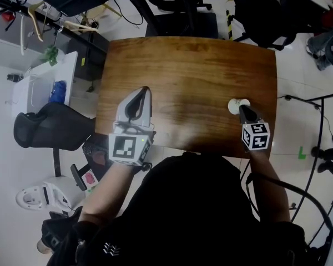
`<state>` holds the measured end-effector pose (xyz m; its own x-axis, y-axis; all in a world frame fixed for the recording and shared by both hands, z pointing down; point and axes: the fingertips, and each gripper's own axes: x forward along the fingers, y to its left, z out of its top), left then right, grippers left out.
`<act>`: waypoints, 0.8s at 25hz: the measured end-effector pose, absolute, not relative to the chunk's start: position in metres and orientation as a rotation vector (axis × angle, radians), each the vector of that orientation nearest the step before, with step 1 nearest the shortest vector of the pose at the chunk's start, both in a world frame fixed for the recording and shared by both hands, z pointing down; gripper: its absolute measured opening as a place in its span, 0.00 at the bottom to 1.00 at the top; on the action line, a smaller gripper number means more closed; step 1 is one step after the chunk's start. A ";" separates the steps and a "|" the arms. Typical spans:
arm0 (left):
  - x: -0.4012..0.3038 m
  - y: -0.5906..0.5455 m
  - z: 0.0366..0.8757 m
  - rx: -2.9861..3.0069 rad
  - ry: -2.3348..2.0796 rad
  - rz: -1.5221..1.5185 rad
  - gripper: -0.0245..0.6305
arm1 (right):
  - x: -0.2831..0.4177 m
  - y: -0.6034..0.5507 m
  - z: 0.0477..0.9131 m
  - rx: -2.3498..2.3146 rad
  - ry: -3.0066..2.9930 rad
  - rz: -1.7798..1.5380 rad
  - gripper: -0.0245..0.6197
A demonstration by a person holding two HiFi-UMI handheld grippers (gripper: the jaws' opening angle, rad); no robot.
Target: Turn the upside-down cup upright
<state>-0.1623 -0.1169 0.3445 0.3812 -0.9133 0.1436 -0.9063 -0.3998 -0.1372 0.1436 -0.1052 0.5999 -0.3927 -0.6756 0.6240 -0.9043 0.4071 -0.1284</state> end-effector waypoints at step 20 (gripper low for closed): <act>-0.178 -0.112 0.343 -2.568 1.729 -0.308 0.04 | 0.104 -0.101 0.617 1.214 -2.258 0.677 0.15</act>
<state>-0.1775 -0.1118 0.3433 0.3628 -0.9202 0.1466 -0.9143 -0.3820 -0.1350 0.1039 -0.1008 0.6174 -0.4876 -0.6139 0.6208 -0.8541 0.4827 -0.1935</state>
